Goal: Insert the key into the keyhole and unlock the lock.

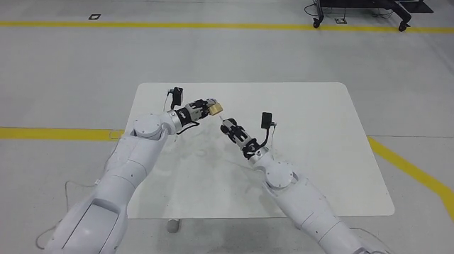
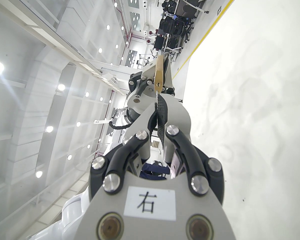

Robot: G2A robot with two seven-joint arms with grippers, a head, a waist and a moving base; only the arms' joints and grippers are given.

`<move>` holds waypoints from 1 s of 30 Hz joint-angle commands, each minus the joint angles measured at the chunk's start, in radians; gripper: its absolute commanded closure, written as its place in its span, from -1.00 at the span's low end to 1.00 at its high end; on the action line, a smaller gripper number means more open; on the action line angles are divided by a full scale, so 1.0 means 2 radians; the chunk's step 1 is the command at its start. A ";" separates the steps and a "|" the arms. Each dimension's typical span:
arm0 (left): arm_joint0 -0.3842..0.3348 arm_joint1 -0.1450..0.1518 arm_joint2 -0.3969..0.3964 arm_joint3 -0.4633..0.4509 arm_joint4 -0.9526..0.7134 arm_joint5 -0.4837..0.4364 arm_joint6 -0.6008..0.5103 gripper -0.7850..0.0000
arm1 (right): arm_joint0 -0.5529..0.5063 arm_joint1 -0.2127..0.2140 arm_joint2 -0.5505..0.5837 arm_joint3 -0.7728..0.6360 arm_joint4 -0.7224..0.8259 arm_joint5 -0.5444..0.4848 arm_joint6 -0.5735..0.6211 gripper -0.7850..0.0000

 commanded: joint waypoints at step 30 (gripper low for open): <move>-0.006 -0.011 -0.005 0.018 0.013 -0.004 -0.004 1.00 | 0.017 -0.026 0.005 0.046 -0.002 -0.019 -0.024 1.00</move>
